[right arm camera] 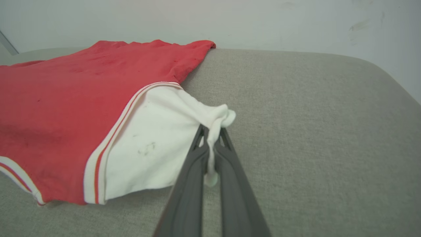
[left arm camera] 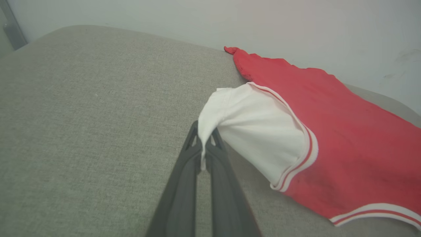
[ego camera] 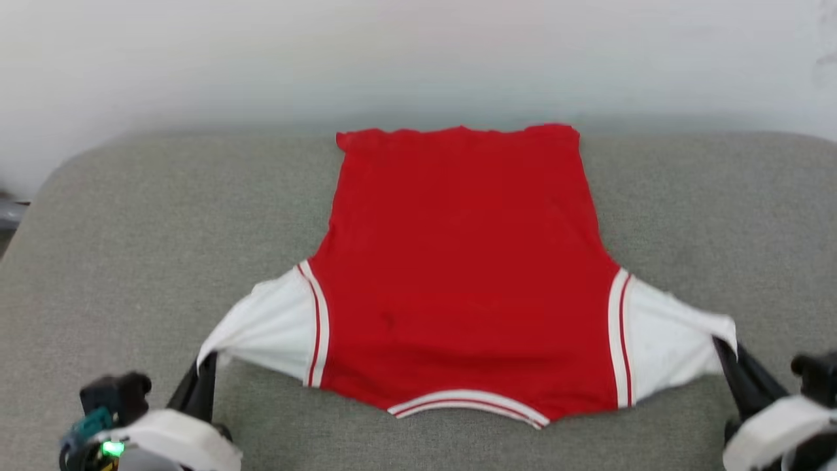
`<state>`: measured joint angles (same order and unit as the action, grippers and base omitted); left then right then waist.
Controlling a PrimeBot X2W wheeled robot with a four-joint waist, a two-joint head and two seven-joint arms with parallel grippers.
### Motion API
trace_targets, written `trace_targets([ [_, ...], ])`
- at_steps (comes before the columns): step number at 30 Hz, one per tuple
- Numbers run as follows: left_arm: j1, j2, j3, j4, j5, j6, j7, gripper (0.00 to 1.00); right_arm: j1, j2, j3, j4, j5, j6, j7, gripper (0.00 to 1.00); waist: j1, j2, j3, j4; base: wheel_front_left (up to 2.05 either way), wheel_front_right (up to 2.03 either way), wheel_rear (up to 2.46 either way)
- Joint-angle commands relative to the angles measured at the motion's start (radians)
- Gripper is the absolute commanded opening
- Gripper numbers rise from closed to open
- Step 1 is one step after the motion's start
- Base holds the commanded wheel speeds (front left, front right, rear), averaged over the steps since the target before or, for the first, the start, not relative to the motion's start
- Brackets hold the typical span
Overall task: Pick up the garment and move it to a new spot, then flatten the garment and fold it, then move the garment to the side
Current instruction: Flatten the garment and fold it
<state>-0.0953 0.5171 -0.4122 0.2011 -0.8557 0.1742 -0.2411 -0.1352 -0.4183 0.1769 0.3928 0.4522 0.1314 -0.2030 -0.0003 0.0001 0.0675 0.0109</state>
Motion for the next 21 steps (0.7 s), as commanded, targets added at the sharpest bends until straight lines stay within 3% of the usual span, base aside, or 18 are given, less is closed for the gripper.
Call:
trace_targets([
  [1,0.043,0.003,0.0,-0.006,-0.012,0.01,0.0,0.0,0.06,0.005,-0.024,-0.018,-0.009,-0.001,0.015,0.0,0.0003,-0.0001,-0.022,0.006,0.0,0.0,0.0],
  [10,0.184,0.003,-0.012,-0.006,-0.035,0.04,0.002,0.0,0.283,0.032,-0.095,-0.026,-0.038,-0.002,0.07,0.0,0.0003,-0.0001,-0.06,0.023,0.0,0.0,0.0],
  [20,0.232,0.0,-0.025,-0.015,-0.027,0.048,-0.001,0.0,0.35,0.052,-0.121,-0.023,-0.034,-0.002,0.097,0.0,0.0003,-0.0001,-0.067,0.034,0.0,0.0,0.0],
  [21,0.225,-0.001,-0.03,-0.02,-0.023,0.046,-0.001,0.0,0.342,0.054,-0.116,-0.028,-0.033,-0.002,0.102,0.07,0.0003,-0.0001,-0.067,0.035,0.0,0.0,0.0],
])
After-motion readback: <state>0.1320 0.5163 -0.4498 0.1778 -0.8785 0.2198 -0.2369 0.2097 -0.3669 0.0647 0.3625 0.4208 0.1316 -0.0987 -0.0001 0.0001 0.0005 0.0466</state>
